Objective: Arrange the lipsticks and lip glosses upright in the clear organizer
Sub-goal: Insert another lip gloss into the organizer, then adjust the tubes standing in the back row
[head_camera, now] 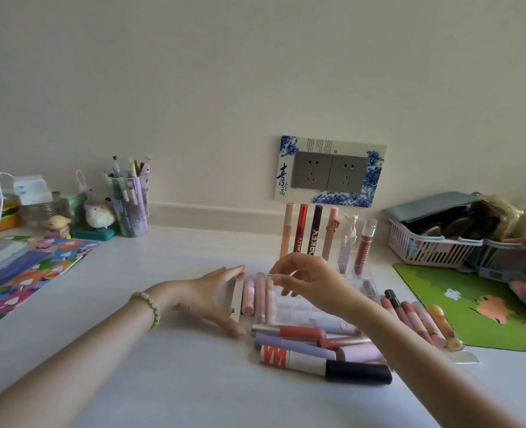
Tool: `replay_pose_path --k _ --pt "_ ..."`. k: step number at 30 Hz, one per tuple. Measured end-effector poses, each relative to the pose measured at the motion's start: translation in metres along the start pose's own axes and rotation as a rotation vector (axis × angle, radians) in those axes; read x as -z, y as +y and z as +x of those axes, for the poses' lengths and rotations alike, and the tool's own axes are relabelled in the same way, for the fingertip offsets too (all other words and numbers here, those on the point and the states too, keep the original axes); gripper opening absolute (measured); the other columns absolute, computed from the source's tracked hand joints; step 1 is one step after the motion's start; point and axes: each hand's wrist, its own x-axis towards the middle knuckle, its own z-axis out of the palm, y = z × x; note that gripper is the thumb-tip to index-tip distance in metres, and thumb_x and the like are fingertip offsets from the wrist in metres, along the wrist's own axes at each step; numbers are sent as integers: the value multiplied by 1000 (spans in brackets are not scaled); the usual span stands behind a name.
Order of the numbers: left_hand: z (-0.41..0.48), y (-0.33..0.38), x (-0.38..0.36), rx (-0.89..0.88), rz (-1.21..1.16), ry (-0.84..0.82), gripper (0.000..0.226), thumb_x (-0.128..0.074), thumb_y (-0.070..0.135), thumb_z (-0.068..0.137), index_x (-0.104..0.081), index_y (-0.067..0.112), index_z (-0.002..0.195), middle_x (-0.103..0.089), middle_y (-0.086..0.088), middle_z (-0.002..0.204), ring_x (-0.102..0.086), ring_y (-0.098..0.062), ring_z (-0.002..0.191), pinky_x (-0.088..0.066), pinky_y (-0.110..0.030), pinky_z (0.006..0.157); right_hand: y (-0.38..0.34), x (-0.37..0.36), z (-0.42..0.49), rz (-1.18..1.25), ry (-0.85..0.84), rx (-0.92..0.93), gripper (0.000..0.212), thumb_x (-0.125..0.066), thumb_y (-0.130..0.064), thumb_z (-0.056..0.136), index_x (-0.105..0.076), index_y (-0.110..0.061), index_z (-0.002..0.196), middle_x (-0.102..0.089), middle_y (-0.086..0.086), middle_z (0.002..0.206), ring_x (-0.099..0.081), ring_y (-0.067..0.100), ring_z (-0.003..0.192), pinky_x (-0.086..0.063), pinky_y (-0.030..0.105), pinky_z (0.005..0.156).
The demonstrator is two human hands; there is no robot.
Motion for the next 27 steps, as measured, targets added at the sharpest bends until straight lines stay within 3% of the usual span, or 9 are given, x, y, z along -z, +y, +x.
replay_pose_path --k 4,9,12,16,20,27 --pt "0 -3 -3 -68 -64 62 129 -86 45 58 2 25 150 -9 12 156 -14 1 138 -16 -15 107 1 -4 5 9 1 -22 5 -62 -22 86 -63 -22 91 -66 -5 87 -62 6 70 -54 21 69" --pt "-8 6 9 -201 -72 299 140 -91 48 46 4 32 149 -16 17 150 -17 0 138 -20 -22 113 0 -9 12 61 60 -59 9 -62 -20 86 -63 -16 95 -67 -4 85 -63 4 66 -52 18 58" --pt "-18 21 14 -312 -51 430 135 -87 53 49 8 46 145 -10 30 143 -7 2 139 -15 -25 113 -5 -7 15 203 52 -113 20 -61 -25 87 -64 -13 102 -71 1 90 -68 12 73 -56 22 63" --pt "-15 41 9 -451 59 552 133 -85 53 53 9 40 147 -6 30 143 -4 3 140 -8 -22 114 -10 -4 12 396 41 -156 21 -63 -24 86 -67 -10 101 -73 3 87 -70 16 74 -57 24 67" --pt "-7 54 5 -507 95 585 131 -84 53 56 8 35 148 -2 27 147 2 7 139 -5 -26 117 -11 6 9 413 73 -169 18 -66 -20 83 -68 -7 96 -72 -1 77 -69 10 70 -57 21 66" --pt "-1 70 8 -511 31 591 119 -77 56 62 4 40 148 1 28 152 4 8 140 -5 -20 113 -10 18 9 301 165 -104 23 -70 -19 80 -67 -6 100 -73 6 84 -67 6 68 -56 19 65"
